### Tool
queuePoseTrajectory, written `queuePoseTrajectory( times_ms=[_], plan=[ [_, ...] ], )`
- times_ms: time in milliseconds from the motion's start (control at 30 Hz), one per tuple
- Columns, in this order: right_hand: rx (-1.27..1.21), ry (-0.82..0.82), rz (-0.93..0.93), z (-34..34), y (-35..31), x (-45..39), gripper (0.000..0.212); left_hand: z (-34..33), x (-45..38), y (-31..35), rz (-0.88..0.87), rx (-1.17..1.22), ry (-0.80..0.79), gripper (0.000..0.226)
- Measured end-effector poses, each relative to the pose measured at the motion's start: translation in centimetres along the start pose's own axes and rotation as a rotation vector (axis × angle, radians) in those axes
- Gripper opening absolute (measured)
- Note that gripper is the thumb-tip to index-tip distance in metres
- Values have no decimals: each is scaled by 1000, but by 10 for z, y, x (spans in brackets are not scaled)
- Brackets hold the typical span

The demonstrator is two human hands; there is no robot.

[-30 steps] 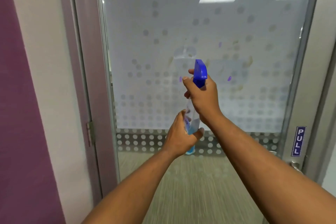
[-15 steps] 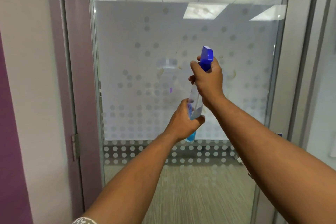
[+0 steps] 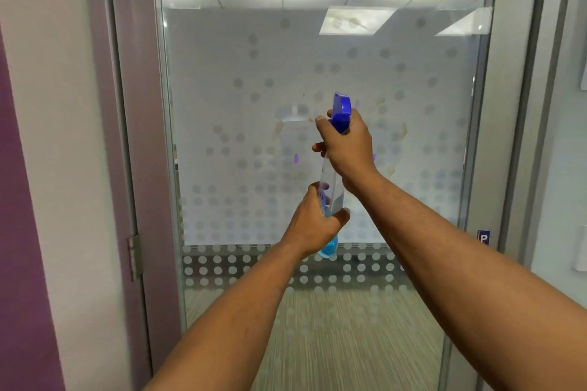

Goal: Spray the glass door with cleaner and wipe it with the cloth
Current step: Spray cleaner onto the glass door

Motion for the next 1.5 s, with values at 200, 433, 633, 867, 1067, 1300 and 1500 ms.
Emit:
queuePoseTrajectory(
  times_ms=[200, 433, 633, 867, 1067, 1300, 1500],
  plan=[
    [40, 30, -23, -1, 6, 7, 18, 1, 7, -2, -6, -19, -15, 62],
    [110, 24, 2, -3, 10, 16, 26, -4, 12, -9, 21, -5, -18, 63],
    [67, -23, 7, -3, 11, 22, 23, -3, 17, -14, 26, -24, -22, 63],
    [78, 37, 5, -2, 16, 28, 25, -2, 21, -17, 6, -38, -38, 65],
    [91, 22, 14, -2, 16, 32, 29, -8, 23, -22, -8, -12, -27, 64],
    [60, -12, 20, -1, 14, 36, 28, -8, 25, -25, -11, -24, -23, 65],
    [74, -134, 15, -6, 8, 40, 36, -13, 31, -35, -4, -5, 72, 64]
  ],
)
Point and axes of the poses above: each hand's wrist, its own x-axis away from the middle knuckle, its own z-axis out of the back of the hand, y = z × x, the point moved 1 cm from there along -x, towards the middle knuckle, and after that the axes turned 3 degrees about -x, right-handed, at the moved point
